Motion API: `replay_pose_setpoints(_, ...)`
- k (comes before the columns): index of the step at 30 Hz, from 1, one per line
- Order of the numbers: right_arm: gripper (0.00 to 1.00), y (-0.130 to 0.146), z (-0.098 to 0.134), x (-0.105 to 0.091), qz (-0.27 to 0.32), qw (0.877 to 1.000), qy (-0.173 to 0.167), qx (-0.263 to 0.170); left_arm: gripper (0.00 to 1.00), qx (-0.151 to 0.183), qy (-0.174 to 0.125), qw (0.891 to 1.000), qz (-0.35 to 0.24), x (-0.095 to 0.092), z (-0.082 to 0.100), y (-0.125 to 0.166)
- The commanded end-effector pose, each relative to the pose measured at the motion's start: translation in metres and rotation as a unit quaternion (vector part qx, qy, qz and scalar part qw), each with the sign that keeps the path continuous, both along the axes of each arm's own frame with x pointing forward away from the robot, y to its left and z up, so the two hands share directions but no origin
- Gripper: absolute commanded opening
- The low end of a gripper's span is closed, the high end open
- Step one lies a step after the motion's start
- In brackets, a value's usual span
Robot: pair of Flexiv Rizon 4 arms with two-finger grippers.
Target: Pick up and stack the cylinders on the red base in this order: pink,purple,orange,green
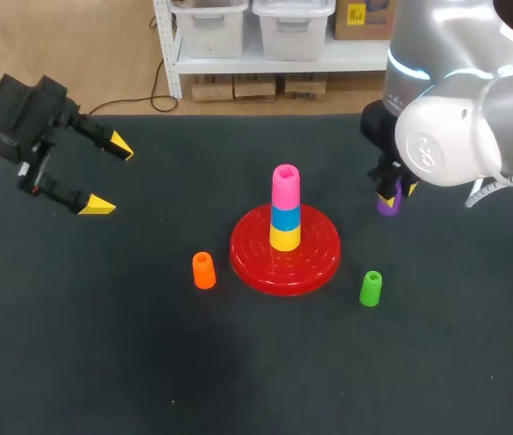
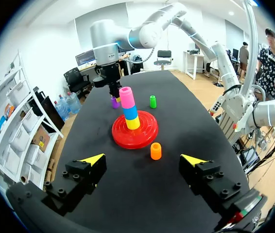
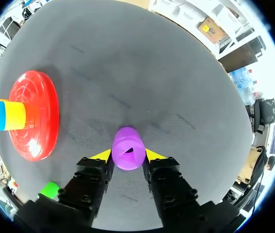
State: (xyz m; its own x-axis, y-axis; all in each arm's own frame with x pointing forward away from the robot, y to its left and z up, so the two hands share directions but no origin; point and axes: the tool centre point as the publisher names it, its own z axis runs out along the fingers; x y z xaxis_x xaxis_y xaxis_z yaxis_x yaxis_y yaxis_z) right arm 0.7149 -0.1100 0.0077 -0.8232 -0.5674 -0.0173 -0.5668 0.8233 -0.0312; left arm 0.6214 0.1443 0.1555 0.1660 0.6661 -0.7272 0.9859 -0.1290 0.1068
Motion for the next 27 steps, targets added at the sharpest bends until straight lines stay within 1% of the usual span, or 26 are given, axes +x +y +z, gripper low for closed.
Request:
replay_pose_setpoints(1, 0.0, -0.001, 0.0, -0.001, 0.002, 1.0, 0.0, 0.001, 1.0, 0.0, 0.0, 1.0, -0.001, 0.001, -0.001, 0.0)
replay_pose_setpoints(6, 0.0, -0.001, 0.001, 0.0, 0.0, 1.0, -0.006, 0.001, 1.0, 0.0, 0.0, 1.0, -0.001, 0.001, -0.001, 0.0)
replay_pose_setpoints(8, 0.0, 0.0, 0.005, -0.001, 0.0, 1.0, -0.009, 0.001, 1.0, 0.0, 0.0, 1.0, -0.001, 0.001, -0.001, 0.0)
replay_pose_setpoints(10, 0.0, 0.001, 0.009, -0.001, 0.0, 1.0, -0.021, -0.004, 1.0, 0.0, 0.0, 1.0, -0.001, 0.001, -0.001, 0.0)
replay_pose_setpoints(14, 0.0, 0.001, 0.018, -0.001, 0.0, 1.0, -0.03, 0.0, 1.0, 0.0, 0.0, 1.0, -0.001, 0.001, -0.001, 0.0)
replay_pose_setpoints(27, 0.0, 0.003, 0.072, -0.007, 0.007, 0.997, -0.075, 0.018, 1.0, 0.0, 0.0, 1.0, -0.001, 0.001, -0.001, 0.0)
